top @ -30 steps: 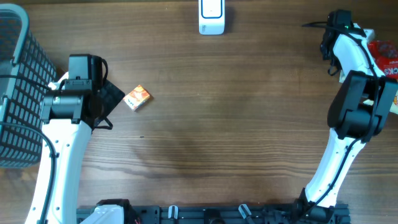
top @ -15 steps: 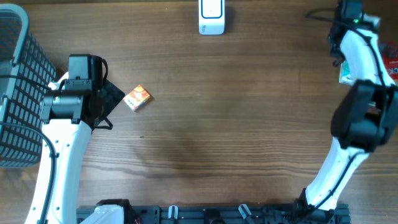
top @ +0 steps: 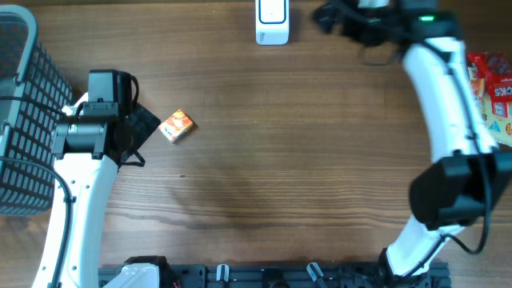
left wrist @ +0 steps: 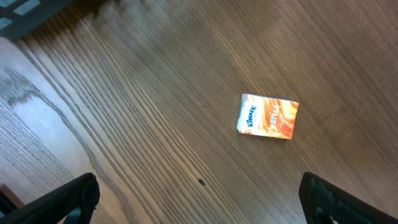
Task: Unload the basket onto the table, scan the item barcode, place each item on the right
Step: 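Retract the right gripper toward the table center, then grasp the remaining orange Kleenex pack with the left gripper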
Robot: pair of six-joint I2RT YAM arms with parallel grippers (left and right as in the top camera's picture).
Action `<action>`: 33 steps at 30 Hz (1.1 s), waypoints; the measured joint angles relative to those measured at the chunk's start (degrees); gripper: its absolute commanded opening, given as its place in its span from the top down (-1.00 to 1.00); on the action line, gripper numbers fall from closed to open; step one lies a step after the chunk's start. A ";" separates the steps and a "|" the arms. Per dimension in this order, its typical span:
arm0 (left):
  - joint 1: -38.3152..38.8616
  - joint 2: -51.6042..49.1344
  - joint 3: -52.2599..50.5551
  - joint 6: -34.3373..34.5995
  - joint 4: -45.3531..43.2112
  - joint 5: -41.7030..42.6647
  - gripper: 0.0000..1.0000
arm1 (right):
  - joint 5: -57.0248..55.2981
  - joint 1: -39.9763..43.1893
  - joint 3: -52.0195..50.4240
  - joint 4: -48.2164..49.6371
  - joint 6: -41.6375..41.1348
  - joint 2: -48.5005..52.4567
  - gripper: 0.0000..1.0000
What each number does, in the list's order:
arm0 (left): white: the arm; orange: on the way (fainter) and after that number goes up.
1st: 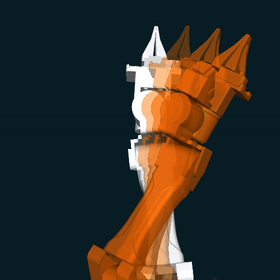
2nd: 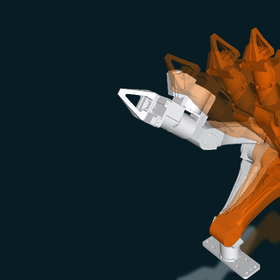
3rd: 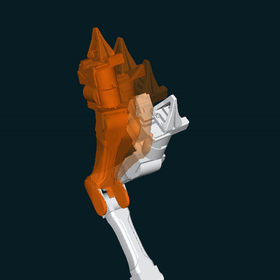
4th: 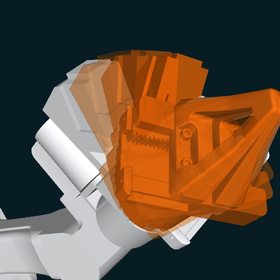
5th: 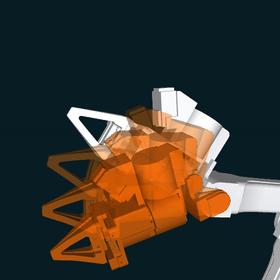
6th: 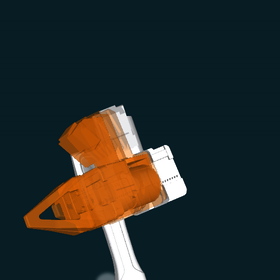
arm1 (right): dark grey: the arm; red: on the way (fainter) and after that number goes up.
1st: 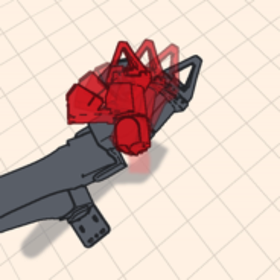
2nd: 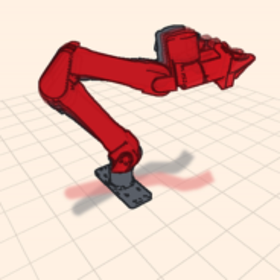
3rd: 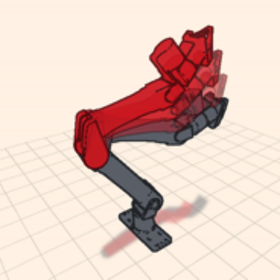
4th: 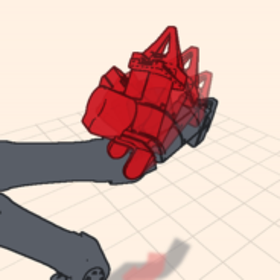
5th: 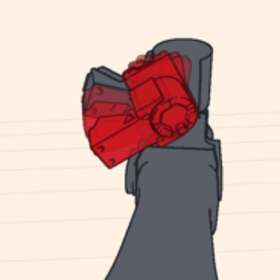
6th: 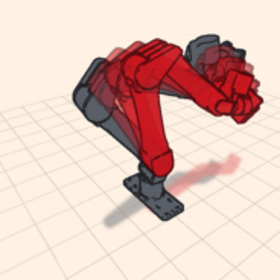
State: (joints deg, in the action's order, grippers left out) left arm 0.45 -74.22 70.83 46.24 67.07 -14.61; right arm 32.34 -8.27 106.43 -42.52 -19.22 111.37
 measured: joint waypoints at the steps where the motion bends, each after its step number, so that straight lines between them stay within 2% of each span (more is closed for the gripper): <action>1: 0.00 0.00 0.00 0.00 0.00 0.00 -1.00 | -0.44 -2.60 -0.02 -0.20 -0.90 0.68 -0.99; 8: 0.00 0.00 0.00 0.00 0.00 0.00 -1.00 | -2.71 -16.04 -0.11 -0.92 -3.72 5.81 -0.99; 12: 0.00 0.00 0.00 0.00 0.00 0.00 -1.00 | -3.06 -19.61 -0.13 -1.11 -4.13 6.45 -0.99; 23: 0.00 0.00 -0.04 0.02 0.02 1.31 -1.00 | -3.89 -20.35 -0.13 -1.09 -6.08 6.45 -0.99; 28: 0.17 -0.22 -1.03 -0.04 -4.44 5.20 -1.00 | -3.91 -20.35 -0.13 -1.09 -6.29 6.45 -0.99; 33: 1.36 -3.91 -5.68 -4.76 -8.39 7.17 -1.00 | -3.91 -20.35 -0.13 -1.09 -6.29 6.45 -1.00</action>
State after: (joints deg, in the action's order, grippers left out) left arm 1.80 -78.13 65.14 41.47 58.67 -7.44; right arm 28.42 -28.62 106.30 -43.62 -25.52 117.82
